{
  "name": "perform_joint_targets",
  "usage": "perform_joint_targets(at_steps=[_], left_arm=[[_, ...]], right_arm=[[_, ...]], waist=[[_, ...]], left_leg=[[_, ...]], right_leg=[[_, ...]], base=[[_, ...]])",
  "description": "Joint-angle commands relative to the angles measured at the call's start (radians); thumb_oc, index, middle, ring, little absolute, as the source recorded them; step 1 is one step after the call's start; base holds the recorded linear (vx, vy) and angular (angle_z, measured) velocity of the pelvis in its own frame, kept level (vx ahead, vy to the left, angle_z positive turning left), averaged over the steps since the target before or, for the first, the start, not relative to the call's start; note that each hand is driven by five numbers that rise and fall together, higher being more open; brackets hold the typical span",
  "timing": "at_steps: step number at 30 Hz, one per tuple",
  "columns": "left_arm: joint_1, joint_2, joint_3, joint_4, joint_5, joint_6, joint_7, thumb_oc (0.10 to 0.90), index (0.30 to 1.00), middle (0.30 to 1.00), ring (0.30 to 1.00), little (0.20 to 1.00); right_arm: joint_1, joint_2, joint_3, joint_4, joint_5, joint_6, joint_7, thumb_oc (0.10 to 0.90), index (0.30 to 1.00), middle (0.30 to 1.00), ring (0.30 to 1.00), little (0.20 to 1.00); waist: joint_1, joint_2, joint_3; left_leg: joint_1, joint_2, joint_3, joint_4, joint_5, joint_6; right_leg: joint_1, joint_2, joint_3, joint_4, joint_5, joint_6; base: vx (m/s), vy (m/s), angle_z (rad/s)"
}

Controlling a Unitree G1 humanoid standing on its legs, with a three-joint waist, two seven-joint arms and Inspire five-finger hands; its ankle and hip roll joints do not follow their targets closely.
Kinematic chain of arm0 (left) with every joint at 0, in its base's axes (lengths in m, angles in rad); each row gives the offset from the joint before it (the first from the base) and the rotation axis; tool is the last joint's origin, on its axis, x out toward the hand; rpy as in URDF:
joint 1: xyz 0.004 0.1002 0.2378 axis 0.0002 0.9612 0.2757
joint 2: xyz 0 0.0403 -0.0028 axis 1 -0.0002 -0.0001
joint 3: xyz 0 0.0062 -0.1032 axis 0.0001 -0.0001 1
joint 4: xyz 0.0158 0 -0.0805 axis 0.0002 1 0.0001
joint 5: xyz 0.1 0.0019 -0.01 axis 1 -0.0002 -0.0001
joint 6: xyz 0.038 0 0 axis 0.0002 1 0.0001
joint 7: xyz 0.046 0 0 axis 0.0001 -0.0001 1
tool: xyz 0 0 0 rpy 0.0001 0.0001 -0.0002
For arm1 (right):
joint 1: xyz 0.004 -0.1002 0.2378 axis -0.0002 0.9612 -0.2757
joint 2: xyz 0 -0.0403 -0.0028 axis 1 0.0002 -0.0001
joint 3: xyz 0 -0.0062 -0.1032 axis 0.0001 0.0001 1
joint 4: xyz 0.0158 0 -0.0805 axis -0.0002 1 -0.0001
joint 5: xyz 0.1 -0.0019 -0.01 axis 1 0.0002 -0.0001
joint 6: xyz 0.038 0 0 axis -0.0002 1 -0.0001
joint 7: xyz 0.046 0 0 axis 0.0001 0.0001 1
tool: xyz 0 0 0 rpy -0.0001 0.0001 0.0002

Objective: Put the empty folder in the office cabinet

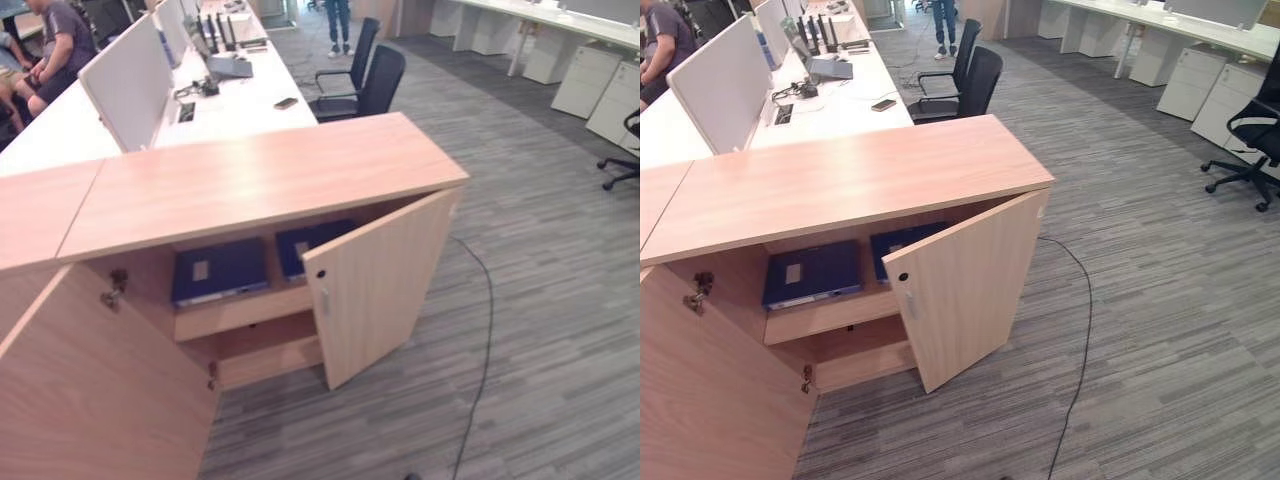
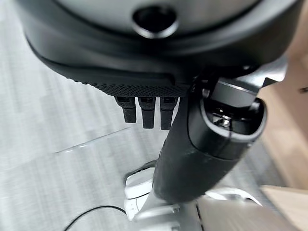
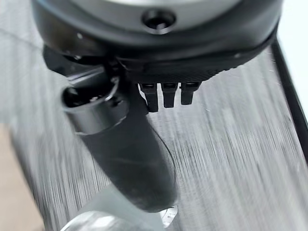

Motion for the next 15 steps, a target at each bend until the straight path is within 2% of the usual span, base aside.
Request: perform_joint_targets(at_steps=[1,7,11,15], left_arm=[[-0.015,-0.018,0.039,-0.023,-0.047,-0.021,-0.032,0.800,0.900,0.900,0.900,0.900],[0.017,-0.006,0.092,-0.018,-0.097,-0.016,-0.051,0.800,0.900,0.900,0.900,0.900],[0.043,0.021,0.179,-0.005,-0.173,-0.015,-0.042,0.800,0.900,0.900,0.900,0.900],[0.051,0.063,0.245,-0.029,-0.252,-0.023,-0.049,0.800,0.900,0.900,0.900,0.900]], right_arm=[[-0.020,0.000,-0.057,0.089,0.027,0.008,-0.014,0.800,0.900,0.900,0.900,0.900],[-0.011,0.017,-0.072,0.085,0.039,0.009,-0.008,0.800,0.900,0.900,0.900,0.900],[-0.023,0.020,-0.083,0.056,0.081,0.002,0.001,0.800,0.900,0.900,0.900,0.900],[-0.030,0.021,-0.103,0.047,0.119,-0.004,0.008,0.800,0.900,0.900,0.900,0.900]], waist=[[0.005,-0.005,-0.031],[0.038,-0.002,-0.038],[0.077,0.022,-0.059],[0.098,0.030,-0.063]], left_leg=[[0.058,0.092,0.044,-0.026,0.078,-0.123],[0.043,0.049,0.023,-0.078,0.073,-0.108],[0.038,-0.014,-0.027,-0.169,0.077,-0.080],[0.017,-0.064,-0.069,-0.177,0.066,-0.056]], right_leg=[[0.040,0.082,-0.038,0.008,-0.177,-0.015],[0.062,0.038,-0.103,0.005,-0.135,0.012],[0.051,0.000,-0.134,-0.001,-0.097,0.042],[0.052,-0.043,-0.161,0.002,-0.062,0.069]], base=[[-0.03,0.176,0.61],[-0.03,0.158,0.47],[-0.04,0.215,0.36],[-0.03,0.185,0.37]])
